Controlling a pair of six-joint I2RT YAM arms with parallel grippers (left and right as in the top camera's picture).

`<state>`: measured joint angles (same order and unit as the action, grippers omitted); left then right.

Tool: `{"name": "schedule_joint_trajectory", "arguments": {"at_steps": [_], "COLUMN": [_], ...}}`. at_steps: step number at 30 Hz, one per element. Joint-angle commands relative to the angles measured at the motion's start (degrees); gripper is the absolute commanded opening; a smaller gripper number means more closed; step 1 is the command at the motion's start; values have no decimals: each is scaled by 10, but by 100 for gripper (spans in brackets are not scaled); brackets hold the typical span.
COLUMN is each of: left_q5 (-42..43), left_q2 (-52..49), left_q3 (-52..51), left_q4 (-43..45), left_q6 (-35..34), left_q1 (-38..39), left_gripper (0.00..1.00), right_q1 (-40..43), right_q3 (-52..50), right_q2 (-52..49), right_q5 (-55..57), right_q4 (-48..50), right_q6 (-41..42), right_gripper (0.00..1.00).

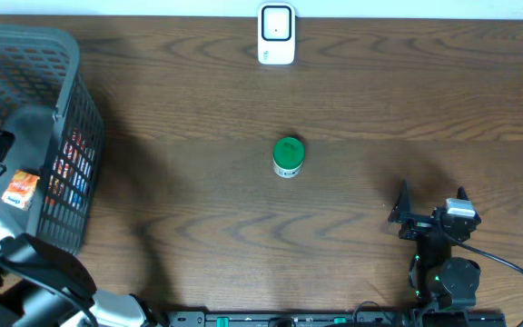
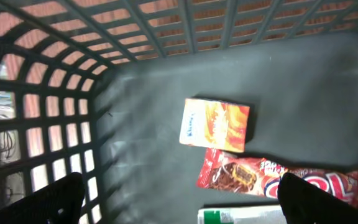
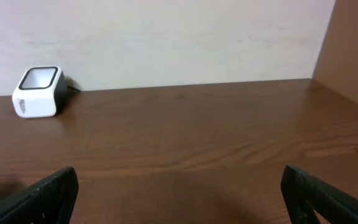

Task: Scan the item barcode
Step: 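Reach the left gripper into the basket toward the orange box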

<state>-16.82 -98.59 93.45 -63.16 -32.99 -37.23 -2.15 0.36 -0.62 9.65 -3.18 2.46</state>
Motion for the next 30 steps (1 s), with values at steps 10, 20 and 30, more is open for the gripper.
{"name": "schedule_joint_trajectory", "arguments": {"at_steps": [10,20,30], "left_q5": [-4,-4,-3], "left_q2": [-82,-140,-176], "left_q3": [1,0,-2], "left_q4": [28,47,69], "left_q6": [-3,-2,-3], "left_q1": [-2,-1,-1], "left_gripper": [98,98,98], "right_q1": [3,3,3], "right_q3": [0,0,0], "right_q2": [3,3,3], "right_q5": [-1,-1,-1], "right_q4": [-2,-3,-2], "right_q6": [7,7,7], "right_gripper": [99,99,99]}}
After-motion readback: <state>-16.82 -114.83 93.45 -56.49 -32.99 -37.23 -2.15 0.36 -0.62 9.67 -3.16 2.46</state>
